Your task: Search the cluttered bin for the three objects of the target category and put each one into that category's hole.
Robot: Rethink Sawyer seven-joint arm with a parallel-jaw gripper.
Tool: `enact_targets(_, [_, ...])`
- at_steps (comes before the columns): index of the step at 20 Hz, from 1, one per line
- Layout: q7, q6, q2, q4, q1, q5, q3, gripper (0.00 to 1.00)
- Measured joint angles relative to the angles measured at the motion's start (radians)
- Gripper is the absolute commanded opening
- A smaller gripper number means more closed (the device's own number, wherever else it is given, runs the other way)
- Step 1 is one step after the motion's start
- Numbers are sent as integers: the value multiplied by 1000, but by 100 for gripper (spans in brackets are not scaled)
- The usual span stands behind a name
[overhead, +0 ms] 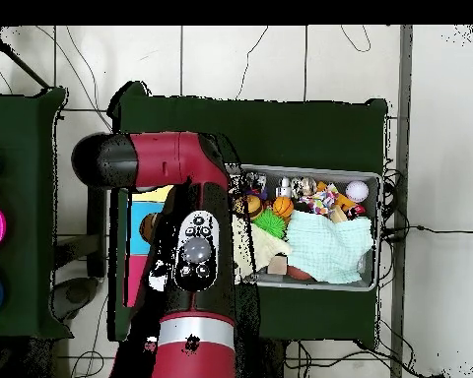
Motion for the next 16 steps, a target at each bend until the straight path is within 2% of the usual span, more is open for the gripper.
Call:
enact_targets(8, [0, 0, -3, 8, -1, 0, -15, 0])
enact_targets(16, [0, 0, -35, 76, -1, 0, -15, 0])
